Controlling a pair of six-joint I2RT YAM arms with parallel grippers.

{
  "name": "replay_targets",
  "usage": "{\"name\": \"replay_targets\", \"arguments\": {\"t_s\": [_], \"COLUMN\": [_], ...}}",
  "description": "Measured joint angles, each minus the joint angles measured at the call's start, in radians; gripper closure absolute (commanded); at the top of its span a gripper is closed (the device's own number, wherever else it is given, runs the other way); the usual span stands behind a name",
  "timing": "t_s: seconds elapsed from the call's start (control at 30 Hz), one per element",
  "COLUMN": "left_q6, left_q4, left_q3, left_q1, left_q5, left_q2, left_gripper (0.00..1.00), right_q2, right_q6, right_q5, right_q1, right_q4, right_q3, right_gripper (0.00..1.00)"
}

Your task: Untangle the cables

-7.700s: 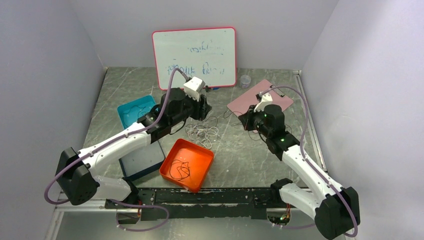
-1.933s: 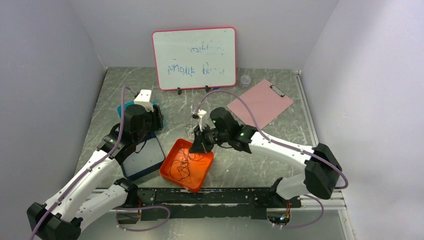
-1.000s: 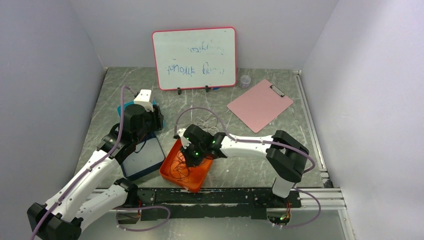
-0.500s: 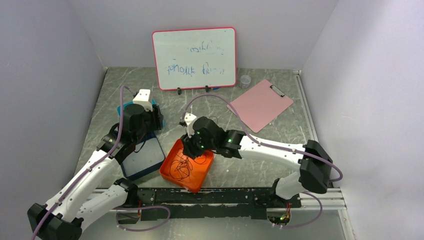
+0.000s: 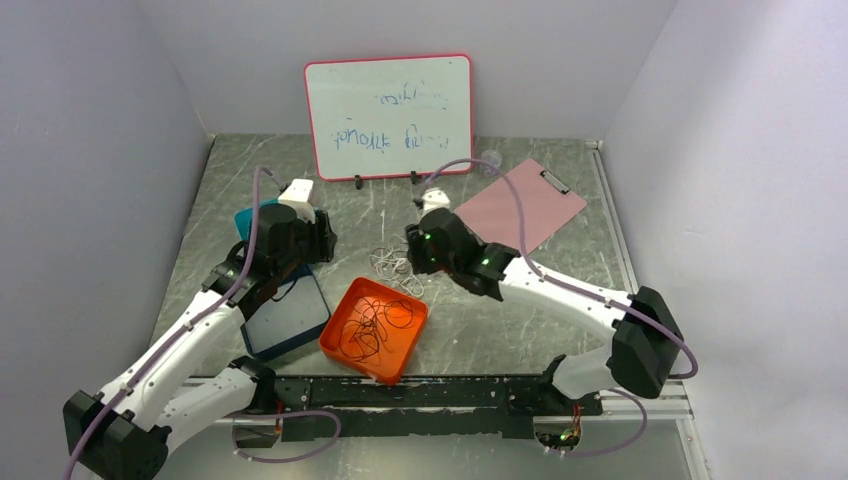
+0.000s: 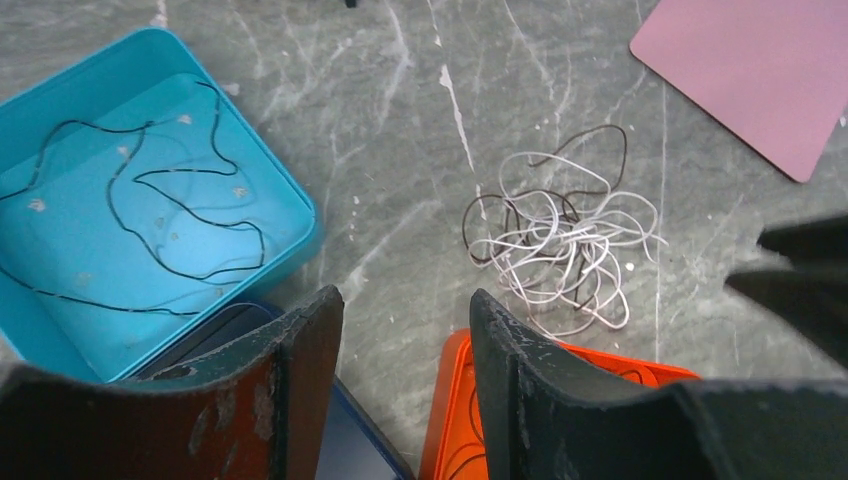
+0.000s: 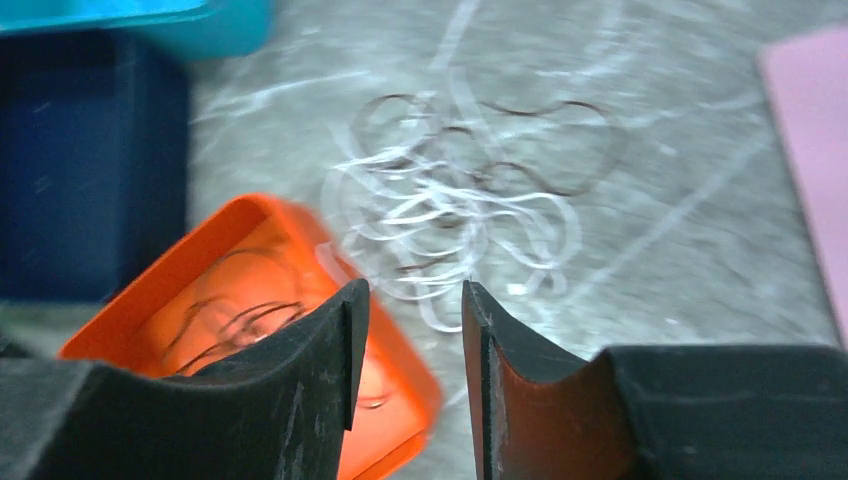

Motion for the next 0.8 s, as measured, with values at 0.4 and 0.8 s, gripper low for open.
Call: {"name": "replay_targets", "arguments": {"t_s": [0.4, 0.8], "left_q6": [-0.044, -0.102], "left_q4": [0.055, 0.075], "left_q3": [0.006, 0.050], "left_q1": [-0.001, -0.137], "left_q5": [0.226, 0.243], "left_q2": [0.166, 0.323], "left_gripper": [0.47, 0.44], "right_q2": [0.120, 0.419], "right_q6": [-0.103, -0.187], "right_q5": [-0.267, -0.672], "right_q1": [-0.401, -0.583], "right_q4": [0.156, 0.364], "right_q3": [-0.114, -0.059], "right_gripper": [0.44, 0.44]}}
